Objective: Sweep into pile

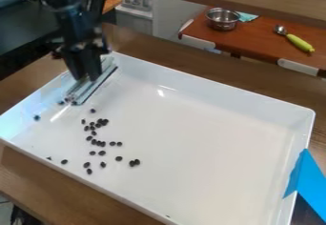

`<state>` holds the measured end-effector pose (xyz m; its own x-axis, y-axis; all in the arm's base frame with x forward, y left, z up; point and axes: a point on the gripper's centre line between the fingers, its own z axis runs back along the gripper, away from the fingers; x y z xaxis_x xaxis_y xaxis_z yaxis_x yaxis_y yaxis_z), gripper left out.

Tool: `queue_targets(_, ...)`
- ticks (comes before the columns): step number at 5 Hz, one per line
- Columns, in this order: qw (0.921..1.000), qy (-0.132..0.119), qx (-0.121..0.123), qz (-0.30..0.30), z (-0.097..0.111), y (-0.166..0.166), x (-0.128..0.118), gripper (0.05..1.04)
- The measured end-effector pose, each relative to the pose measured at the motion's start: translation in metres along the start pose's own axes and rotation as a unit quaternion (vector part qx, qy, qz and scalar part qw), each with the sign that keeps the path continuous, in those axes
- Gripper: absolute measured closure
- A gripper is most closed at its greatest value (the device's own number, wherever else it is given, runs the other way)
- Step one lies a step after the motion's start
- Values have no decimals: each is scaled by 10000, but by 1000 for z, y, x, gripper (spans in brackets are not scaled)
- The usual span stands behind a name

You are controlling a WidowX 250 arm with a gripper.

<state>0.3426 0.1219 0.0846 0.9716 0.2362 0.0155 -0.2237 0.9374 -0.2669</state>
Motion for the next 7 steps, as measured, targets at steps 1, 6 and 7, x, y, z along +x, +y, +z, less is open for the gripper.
queue_targets(1, 9987, 192, -464, 68, 12, -49, -7, 747)
queue_targets(6, 9977, -69, 78, -666, -65, -170, -104, 747)
queue_targets(7, 9969, -145, 122, -769, -64, -166, -100, 747)
